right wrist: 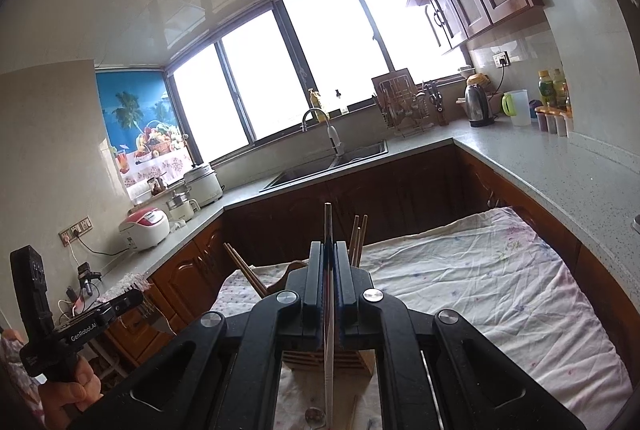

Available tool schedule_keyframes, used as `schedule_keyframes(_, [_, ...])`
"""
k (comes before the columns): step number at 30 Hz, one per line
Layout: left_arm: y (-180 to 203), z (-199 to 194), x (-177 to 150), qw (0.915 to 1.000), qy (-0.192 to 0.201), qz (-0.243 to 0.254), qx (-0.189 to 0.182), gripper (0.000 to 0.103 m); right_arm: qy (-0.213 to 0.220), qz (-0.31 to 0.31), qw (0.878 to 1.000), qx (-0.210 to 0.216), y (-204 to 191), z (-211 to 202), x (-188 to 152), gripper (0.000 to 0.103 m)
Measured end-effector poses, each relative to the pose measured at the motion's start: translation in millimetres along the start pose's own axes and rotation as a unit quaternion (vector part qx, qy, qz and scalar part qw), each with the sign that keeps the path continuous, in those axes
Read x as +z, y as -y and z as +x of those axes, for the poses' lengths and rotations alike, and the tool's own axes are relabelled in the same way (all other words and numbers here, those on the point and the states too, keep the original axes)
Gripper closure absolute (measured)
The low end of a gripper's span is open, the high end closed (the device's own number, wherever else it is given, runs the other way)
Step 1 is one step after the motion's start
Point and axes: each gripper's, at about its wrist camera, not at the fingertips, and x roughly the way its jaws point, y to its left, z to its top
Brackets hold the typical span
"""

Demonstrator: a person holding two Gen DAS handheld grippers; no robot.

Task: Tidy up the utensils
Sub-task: 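Lower the fork and metal chopstick into the wooden holder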

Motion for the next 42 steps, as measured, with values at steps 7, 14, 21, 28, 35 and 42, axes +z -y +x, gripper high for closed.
schedule_keyframes(7, [-3.7,22.5,21.5,0.9996,0.022,0.001,0.017,0.102,0.015,-0.002,1.000,0.002,0.6,28.2,20.7,0.099])
schedule_keyframes(14, [1.9,55.0,37.7,0.9985,0.037,0.016,0.037,0.102,0.056,0.018,0.998,-0.003,7.7,50.8,40.3,0.099])
schedule_keyframes(21, [14.6,93.1,25.8,0.9971,0.023,0.044,0.057,0.102,0.068,0.016,0.997,-0.017,11.4,76.3,33.8,0.099])
schedule_keyframes(28, [26.6,118.4,1.1,0.9960,-0.009,0.070,0.055,0.102,0.047,0.015,0.998,-0.029,18.1,98.3,1.1,0.099])
schedule_keyframes(35, [33.2,136.2,-24.5,0.9948,-0.047,0.081,0.039,0.101,0.001,0.016,1.000,-0.025,21.2,114.3,-24.5,0.099])
schedule_keyframes(42, [32.8,138.5,-26.5,0.9957,-0.043,0.076,0.029,0.101,-0.033,0.028,0.999,-0.025,30.0,122.9,-41.3,0.098])
